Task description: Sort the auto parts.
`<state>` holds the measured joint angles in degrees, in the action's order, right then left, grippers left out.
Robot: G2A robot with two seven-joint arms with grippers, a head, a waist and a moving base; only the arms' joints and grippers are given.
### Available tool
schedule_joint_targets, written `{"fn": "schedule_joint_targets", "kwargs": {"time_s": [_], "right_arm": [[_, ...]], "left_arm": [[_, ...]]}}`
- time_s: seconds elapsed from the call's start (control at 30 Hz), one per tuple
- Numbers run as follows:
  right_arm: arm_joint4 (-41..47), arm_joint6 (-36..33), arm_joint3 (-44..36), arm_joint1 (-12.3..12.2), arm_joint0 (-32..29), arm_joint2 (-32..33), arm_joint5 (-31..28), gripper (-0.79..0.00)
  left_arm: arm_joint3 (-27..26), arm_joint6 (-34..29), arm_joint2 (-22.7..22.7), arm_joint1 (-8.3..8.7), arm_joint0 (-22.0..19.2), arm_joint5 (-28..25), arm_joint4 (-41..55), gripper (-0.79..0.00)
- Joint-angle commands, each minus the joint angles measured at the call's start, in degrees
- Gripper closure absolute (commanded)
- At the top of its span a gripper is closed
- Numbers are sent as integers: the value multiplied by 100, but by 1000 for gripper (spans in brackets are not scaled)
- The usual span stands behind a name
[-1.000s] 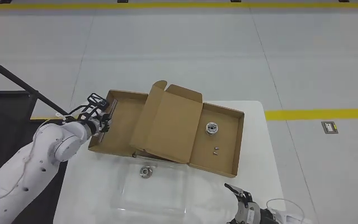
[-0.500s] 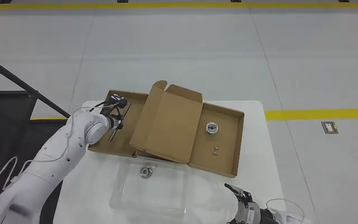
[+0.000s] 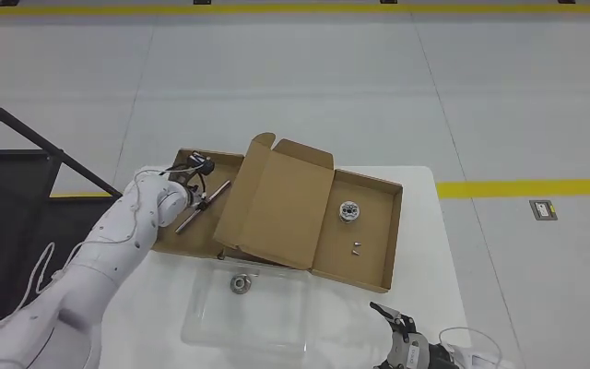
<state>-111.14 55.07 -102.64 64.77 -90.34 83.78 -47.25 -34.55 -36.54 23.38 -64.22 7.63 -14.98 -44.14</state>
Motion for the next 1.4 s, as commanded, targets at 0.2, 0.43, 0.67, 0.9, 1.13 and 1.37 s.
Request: {"fn": "schedule_joint_targets", "kwargs": {"time_s": [0.2, 0.43, 0.67, 0.9, 1.13, 1.37], "right_arm": [[0, 0, 0, 0, 0, 0, 0, -785], [0, 0, 0, 0, 0, 0, 0, -785], [0, 0, 0, 0, 0, 0, 0, -785], [0, 0, 0, 0, 0, 0, 0, -785], [0, 0, 0, 0, 0, 0, 0, -785], [0, 0, 0, 0, 0, 0, 0, -785]], "left_arm": [[-75, 734, 438, 162, -104, -605, -56, -533], [-1557, 1309, 1073, 791, 445, -1187, -659, -585], [-4078, 1149, 2472, 1759, 1950, -1718, -1048, -597], [-6328, 527, 3893, 2448, 3843, -2495, -1150, -619], [-7288, 262, 4374, 2675, 4789, -3143, -1379, -785], [-7288, 262, 4374, 2675, 4789, -3143, -1379, -785]]}}
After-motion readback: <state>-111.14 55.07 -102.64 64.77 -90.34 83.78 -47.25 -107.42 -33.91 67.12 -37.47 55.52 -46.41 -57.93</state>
